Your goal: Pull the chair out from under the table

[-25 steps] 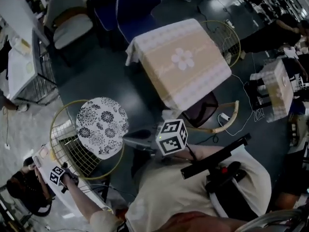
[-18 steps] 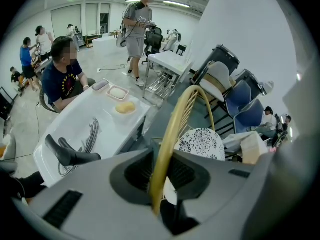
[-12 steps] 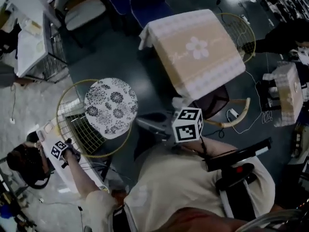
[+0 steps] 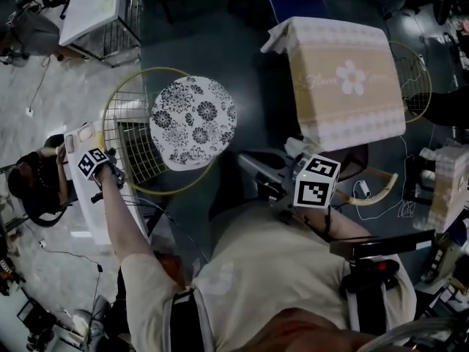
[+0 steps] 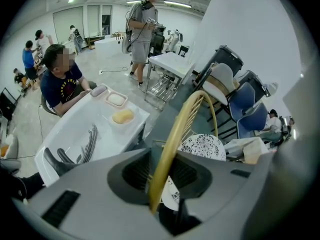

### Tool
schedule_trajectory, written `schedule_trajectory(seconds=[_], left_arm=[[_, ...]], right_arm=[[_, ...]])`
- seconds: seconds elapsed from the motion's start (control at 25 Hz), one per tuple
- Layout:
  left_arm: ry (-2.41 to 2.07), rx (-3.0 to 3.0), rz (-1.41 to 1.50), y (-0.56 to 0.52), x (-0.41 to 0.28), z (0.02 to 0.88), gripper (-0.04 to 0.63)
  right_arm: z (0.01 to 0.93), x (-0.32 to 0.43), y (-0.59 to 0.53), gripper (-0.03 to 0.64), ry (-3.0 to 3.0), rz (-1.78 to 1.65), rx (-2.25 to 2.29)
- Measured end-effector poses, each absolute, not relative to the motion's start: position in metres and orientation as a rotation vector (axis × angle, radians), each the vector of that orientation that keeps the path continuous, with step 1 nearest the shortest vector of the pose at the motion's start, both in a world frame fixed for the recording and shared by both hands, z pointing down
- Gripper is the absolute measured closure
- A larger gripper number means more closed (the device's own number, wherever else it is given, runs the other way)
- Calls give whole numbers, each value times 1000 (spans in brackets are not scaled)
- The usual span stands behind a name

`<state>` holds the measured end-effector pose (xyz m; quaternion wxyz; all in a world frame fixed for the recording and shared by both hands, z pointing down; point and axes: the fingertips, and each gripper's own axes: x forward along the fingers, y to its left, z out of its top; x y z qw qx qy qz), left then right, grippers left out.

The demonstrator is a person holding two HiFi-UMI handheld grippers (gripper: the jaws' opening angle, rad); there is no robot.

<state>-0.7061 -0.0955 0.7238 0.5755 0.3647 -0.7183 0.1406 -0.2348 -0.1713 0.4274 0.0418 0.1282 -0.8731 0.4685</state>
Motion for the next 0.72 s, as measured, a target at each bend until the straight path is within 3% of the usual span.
schedule_trajectory(seconds=[0.72], left_arm=[[-1677,890,335,-67,-707,730,515]], right_arm=[[424,-242,-191,607,-2700,1427,402]])
